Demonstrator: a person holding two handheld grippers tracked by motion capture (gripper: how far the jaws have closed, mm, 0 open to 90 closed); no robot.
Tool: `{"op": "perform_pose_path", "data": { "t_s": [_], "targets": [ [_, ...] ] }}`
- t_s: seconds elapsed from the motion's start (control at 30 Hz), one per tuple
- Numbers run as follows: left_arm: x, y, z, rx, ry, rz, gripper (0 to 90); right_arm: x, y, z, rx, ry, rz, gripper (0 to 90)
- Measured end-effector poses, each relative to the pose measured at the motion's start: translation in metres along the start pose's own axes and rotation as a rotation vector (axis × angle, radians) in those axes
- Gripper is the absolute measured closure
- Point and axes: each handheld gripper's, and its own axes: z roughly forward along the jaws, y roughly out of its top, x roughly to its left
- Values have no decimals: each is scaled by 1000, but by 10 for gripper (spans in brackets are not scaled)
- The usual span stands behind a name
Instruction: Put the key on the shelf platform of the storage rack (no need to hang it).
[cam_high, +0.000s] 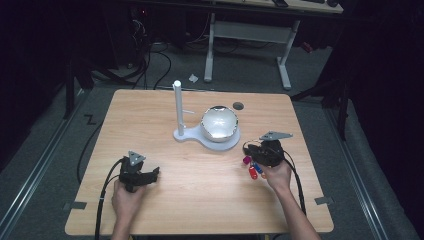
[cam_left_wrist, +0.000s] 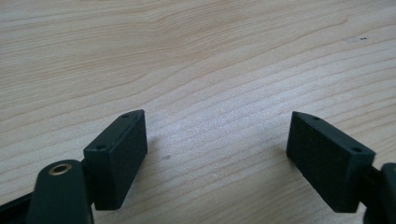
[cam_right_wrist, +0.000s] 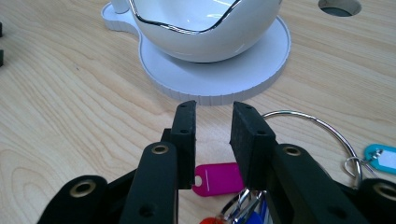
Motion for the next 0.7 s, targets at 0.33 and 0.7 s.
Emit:
{"op": "perform_pose_path", "data": {
  "t_s": [0.33,0.7],
  "targets": [
    [0,0,0,1,0,0,208,-7,-1,22,59,-13,12,732],
    [0,0,0,0,0,0,208,-14,-7,37,111,-48,22,746]
  ]
}}
